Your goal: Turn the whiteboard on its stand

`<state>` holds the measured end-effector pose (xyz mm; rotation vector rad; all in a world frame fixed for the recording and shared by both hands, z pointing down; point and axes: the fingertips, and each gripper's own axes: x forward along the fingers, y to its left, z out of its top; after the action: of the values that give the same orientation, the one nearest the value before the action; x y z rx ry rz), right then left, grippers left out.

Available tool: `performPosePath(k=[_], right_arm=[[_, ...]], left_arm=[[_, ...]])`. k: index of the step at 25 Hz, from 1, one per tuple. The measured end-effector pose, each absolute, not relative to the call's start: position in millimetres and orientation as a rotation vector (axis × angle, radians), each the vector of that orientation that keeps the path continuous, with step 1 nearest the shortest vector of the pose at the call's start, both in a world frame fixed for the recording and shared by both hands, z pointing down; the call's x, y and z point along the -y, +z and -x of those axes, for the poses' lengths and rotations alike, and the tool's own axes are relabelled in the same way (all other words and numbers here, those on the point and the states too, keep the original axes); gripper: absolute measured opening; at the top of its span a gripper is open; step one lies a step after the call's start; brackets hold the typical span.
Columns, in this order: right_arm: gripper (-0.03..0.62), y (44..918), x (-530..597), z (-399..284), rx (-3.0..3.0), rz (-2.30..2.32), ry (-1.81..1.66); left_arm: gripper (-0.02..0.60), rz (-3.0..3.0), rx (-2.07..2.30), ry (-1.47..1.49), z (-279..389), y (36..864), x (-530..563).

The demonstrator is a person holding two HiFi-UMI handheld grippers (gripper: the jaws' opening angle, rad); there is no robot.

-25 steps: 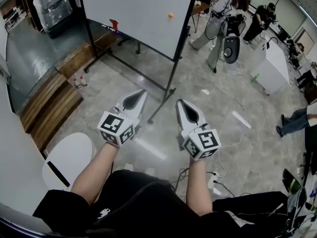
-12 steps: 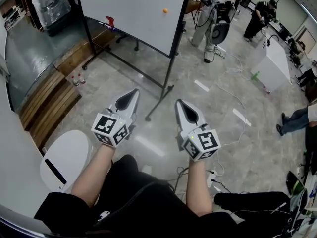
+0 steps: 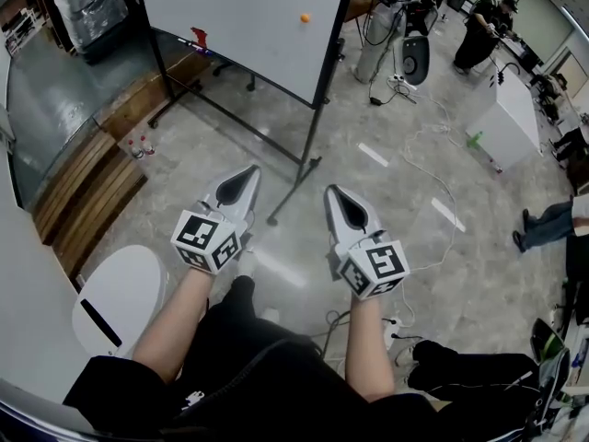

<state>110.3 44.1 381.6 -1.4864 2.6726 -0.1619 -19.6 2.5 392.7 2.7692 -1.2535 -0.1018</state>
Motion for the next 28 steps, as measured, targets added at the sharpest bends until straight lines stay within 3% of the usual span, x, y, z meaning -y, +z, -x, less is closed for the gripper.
performPosePath(k=[28], right_arm=[[0.009, 358.0, 196.2, -103.4, -2.562, 1.655, -0.056]], left_arm=[[0.003, -2.899, 0.928, -0.095, -8.3, 380.1, 252.7]])
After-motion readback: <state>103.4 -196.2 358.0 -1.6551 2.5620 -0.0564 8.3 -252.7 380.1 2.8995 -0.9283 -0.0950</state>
